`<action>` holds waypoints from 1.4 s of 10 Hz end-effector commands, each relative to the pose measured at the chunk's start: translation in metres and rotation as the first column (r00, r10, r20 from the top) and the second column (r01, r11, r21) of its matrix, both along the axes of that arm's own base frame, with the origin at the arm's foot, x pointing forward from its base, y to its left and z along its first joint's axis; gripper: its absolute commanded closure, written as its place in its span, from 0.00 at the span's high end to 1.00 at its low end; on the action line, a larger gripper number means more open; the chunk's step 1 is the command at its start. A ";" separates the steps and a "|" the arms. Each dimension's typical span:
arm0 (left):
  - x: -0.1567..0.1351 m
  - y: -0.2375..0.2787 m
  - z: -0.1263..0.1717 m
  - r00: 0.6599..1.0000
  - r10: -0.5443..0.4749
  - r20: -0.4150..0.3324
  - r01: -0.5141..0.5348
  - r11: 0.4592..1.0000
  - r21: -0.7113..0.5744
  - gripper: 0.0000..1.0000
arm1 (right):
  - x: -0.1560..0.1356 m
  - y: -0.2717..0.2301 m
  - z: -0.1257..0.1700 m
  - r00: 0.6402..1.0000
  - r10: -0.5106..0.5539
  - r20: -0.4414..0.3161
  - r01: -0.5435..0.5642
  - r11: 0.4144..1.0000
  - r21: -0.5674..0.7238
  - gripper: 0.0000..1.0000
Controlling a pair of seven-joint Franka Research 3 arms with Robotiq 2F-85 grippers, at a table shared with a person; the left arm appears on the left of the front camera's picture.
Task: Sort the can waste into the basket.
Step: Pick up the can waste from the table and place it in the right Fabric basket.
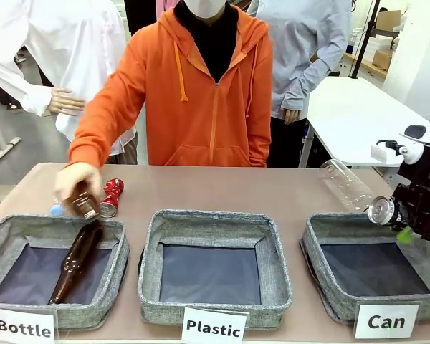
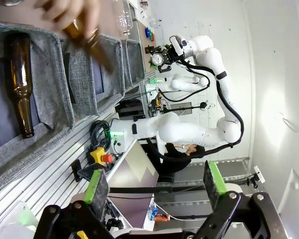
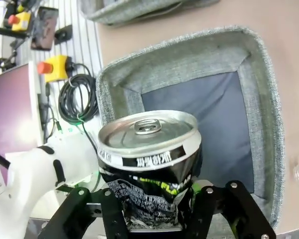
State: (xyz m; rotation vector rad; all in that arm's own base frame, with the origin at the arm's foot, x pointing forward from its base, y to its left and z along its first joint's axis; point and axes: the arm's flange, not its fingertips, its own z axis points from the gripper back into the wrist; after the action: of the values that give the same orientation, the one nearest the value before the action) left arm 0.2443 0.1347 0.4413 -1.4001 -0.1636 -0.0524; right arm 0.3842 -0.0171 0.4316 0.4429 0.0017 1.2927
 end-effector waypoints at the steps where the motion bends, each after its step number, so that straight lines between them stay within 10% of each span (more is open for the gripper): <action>1: 0.000 0.000 0.000 1.000 0.000 0.000 0.000 1.000 0.000 1.00 | 0.002 0.002 -0.001 0.999 -0.041 -0.002 0.041 0.999 0.011 1.00; 4: -0.039 0.078 0.056 0.987 0.105 0.123 -0.079 0.978 -0.194 1.00 | 0.008 -0.004 0.000 0.999 -0.048 -0.013 0.048 0.998 0.037 0.99; 8: -0.059 0.139 0.051 0.961 0.254 0.110 -0.217 0.938 -0.271 1.00 | 0.013 -0.012 0.002 0.998 -0.057 -0.016 0.058 0.996 0.066 1.00; 11: -0.053 0.115 0.055 0.970 0.209 0.124 -0.170 0.948 -0.267 1.00 | 0.012 -0.018 0.003 0.998 -0.067 0.005 0.066 0.989 0.136 1.00; 14: -0.038 0.045 0.062 0.996 0.032 0.081 -0.019 0.988 -0.151 1.00 | 0.030 -0.002 0.009 0.988 -0.108 0.107 0.036 0.851 0.524 1.00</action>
State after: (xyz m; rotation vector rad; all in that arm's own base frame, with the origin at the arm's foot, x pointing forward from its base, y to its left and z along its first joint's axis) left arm 0.2073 0.2102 0.5028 -1.5843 -0.3366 -0.0611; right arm 0.4021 -0.0291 0.4438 0.6914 -0.3366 1.1641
